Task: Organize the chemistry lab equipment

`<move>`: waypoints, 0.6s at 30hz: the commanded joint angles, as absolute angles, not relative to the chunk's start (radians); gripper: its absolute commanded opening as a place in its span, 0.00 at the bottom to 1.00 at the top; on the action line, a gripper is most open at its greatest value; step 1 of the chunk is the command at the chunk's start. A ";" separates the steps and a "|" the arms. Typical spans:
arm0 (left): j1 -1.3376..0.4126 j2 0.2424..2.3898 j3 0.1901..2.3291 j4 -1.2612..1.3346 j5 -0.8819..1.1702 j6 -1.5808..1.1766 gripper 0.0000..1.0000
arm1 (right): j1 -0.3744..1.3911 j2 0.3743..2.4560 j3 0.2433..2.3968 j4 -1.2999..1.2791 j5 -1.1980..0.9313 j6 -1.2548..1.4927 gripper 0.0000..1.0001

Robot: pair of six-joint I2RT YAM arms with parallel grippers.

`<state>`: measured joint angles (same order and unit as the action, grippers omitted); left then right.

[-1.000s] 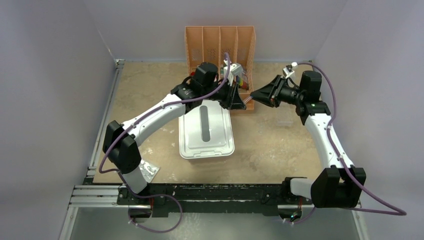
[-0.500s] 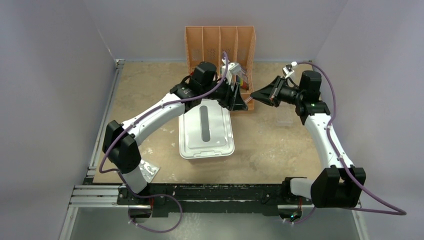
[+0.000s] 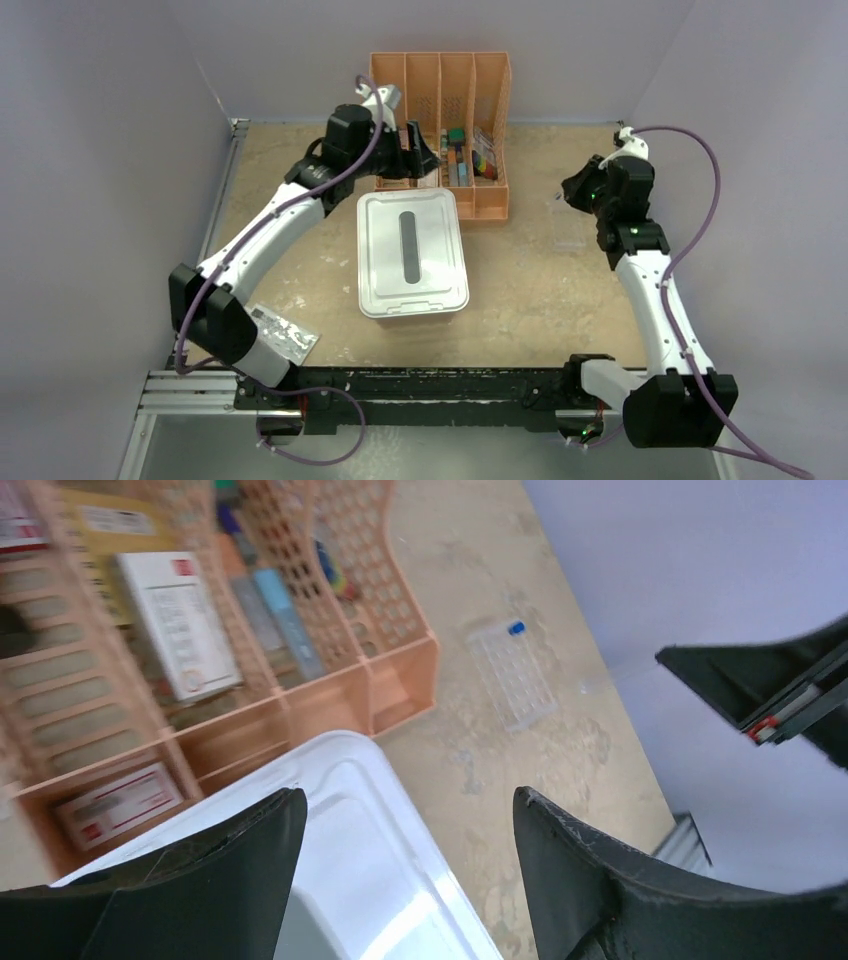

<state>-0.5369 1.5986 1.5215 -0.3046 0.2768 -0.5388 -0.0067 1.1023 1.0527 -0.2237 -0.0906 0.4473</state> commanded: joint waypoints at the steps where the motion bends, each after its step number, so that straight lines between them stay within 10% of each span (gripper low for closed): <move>1: -0.460 1.450 1.470 -0.332 0.094 -0.601 0.75 | 0.037 1.082 0.922 -0.021 0.233 0.247 0.08; 18: -0.160 1.267 1.236 -0.474 -0.005 -0.713 0.75 | 0.120 1.276 0.713 0.454 0.423 0.171 0.05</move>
<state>-0.1837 1.3041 1.2480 -0.4484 0.0036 -0.6956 0.1177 1.2400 0.7280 0.3031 0.3813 0.1394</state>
